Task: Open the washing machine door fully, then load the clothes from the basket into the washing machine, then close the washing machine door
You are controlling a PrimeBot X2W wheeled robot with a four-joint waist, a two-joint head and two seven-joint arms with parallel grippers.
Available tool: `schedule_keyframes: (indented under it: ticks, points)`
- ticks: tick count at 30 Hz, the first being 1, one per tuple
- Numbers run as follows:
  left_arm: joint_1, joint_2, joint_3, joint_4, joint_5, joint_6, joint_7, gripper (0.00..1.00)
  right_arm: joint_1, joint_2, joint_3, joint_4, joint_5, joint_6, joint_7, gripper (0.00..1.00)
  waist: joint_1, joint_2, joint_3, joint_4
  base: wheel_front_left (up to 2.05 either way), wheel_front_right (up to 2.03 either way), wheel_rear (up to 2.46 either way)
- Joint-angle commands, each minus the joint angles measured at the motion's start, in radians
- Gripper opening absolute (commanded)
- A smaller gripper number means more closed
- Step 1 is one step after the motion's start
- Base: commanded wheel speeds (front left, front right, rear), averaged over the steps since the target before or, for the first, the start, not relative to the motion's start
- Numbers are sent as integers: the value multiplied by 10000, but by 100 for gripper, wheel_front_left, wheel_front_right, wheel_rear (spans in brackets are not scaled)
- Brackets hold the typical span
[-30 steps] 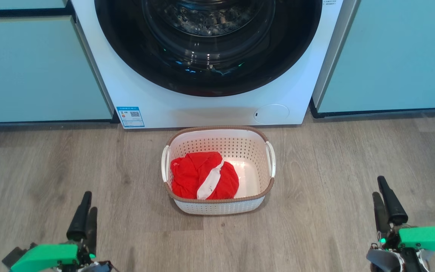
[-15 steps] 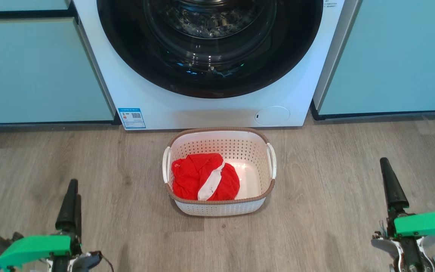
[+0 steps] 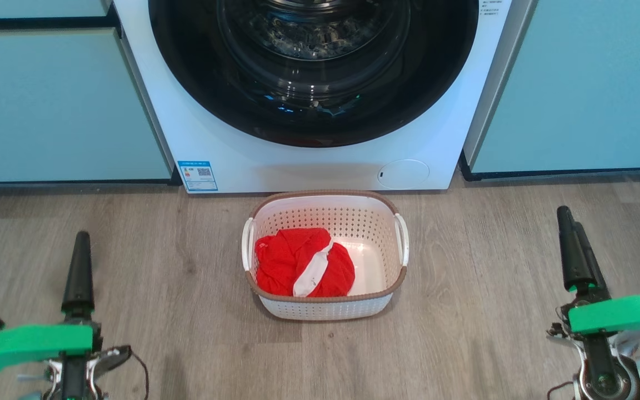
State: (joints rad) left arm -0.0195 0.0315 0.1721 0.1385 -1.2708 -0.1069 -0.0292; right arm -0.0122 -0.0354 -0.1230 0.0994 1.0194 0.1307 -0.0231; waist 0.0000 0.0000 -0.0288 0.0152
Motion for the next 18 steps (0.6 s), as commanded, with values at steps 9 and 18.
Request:
schedule_keyframes:
  ticks: [9,18]
  points:
    - [-536,108,-128,-1561,1581,548,-332,100,-582,-101,244,-920,-1576,0,-378,100,0,0,-56,60,0,0,0]
    - [-394,118,-1222,-2422,3788,1018,-596,100,-438,-107,470,-917,-2688,0,-644,100,0,0,-110,36,0,0,0]
